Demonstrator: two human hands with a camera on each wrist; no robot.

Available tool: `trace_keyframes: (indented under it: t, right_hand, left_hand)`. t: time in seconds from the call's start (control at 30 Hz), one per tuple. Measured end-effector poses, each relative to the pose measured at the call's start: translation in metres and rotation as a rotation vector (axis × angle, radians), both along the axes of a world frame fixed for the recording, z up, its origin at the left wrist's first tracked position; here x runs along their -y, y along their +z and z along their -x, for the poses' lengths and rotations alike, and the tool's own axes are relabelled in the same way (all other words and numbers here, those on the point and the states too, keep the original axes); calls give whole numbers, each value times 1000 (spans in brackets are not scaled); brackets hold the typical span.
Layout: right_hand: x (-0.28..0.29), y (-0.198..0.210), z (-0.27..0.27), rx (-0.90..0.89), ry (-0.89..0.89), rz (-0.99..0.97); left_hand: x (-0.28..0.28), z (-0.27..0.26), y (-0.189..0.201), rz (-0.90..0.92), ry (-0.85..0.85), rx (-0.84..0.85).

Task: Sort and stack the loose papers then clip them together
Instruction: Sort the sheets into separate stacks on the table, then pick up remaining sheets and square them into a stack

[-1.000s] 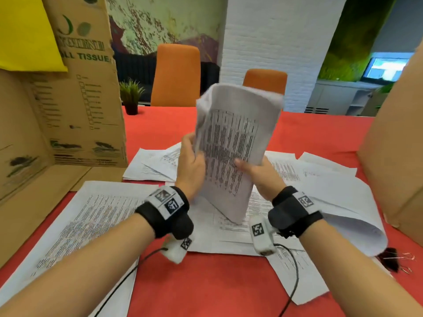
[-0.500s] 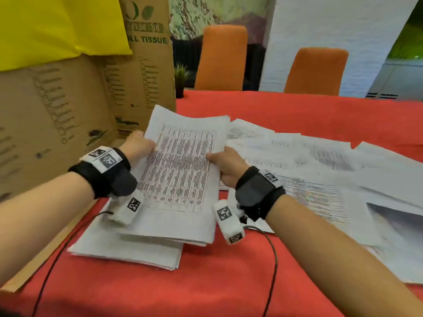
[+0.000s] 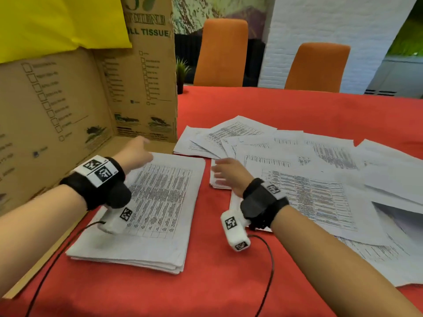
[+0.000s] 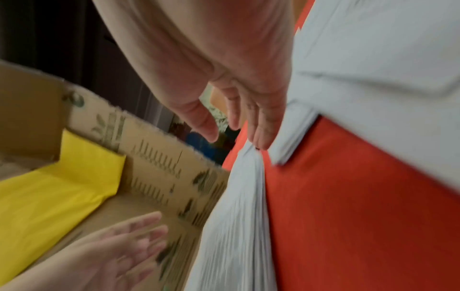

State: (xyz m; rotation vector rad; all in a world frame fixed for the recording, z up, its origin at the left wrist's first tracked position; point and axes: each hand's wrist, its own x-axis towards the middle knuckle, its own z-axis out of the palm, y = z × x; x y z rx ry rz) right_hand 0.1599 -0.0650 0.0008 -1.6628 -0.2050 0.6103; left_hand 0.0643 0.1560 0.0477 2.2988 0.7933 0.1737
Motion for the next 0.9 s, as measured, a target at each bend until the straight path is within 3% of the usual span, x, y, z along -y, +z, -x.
trace_keyframes:
  t: [0.1,0.2,0.27,0.5,0.63,0.73,0.8,0.9]
  right_hand:
    - [32,4,-45,161,-128,102]
    - [65,1,-88,288,-297,243]
    - [87,-2,-110,291,-370,301]
    - [144,-33,-160,262,-583,385]
    - [162,-44,-166,245,-612,222]
    - [175,-52,-171,231,-727,25]
    - [176,-50,-168,227,-682,-19]
    - [176,-42,-163,272,-357,190]
  left_hand:
    - [41,-31,12,266,-139,65]
    - [87,-63,10,562,-211,-5]
    - [109,-87,2,652,-210,-52]
    - [161,-149,-17,610,-159,-114]
    - [176,-164,-49,536,-130,-66]
    - [185,-162,-67,646,-129,93]
    - [184,-158,-67,656,-231,167]
    - [175,-154,-61,675,-429,200]
